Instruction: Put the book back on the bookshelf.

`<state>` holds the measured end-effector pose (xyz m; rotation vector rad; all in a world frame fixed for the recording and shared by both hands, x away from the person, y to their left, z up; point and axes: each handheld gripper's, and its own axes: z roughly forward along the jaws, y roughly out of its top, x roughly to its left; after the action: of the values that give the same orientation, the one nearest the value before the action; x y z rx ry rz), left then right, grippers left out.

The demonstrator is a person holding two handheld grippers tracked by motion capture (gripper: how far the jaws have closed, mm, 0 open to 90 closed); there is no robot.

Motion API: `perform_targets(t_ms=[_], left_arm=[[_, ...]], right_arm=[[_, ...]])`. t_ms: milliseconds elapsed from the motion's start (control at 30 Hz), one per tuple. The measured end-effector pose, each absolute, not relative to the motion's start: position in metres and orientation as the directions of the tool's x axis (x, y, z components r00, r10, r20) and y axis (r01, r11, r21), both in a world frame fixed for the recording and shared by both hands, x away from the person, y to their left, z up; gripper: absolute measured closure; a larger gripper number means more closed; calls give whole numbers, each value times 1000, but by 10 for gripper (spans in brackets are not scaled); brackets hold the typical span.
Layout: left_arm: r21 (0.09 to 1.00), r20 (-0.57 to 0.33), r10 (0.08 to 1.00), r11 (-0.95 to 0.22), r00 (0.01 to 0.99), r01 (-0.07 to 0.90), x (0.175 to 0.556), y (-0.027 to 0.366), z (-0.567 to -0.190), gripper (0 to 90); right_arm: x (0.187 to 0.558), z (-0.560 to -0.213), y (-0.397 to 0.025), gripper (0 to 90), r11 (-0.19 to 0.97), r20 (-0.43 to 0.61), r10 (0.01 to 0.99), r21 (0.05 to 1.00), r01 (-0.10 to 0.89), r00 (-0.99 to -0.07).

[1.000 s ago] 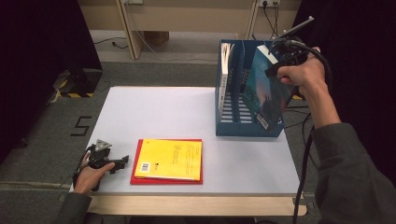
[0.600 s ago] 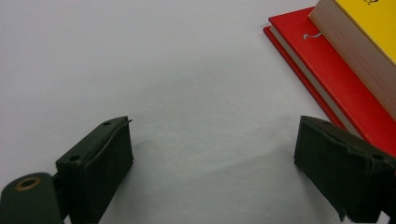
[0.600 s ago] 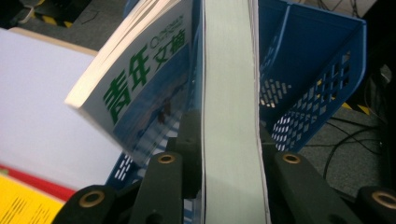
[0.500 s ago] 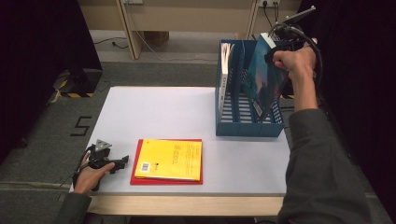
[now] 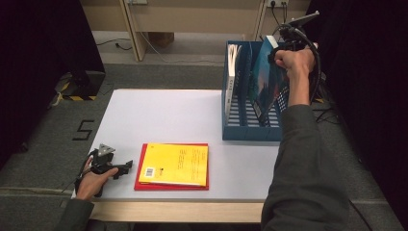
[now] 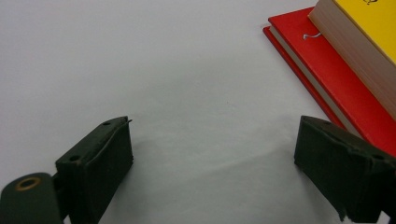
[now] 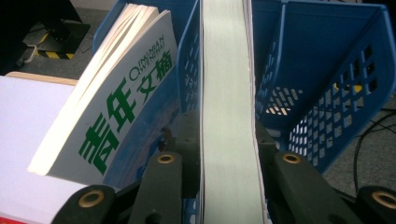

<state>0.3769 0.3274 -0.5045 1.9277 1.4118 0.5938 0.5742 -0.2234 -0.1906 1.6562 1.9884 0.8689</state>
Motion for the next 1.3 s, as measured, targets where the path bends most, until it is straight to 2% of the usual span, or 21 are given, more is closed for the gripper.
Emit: perform_targets(t_ms=[433,1000,1300], left_arm=[[738,-25,950,-192,311,646,377,327,-505,101],[742,-24,950,-191,310,643,376,327,-505,100],[743,-22,950,-193,312,641,376,327,-505,100]], right_arm=[[596,-213,-220,729,66,119,972,684,726,-201],[622,-245,-209,724,93,94,974,658,748,-204],[629,-263,-201,708,83,120,969,663,744,-215]])
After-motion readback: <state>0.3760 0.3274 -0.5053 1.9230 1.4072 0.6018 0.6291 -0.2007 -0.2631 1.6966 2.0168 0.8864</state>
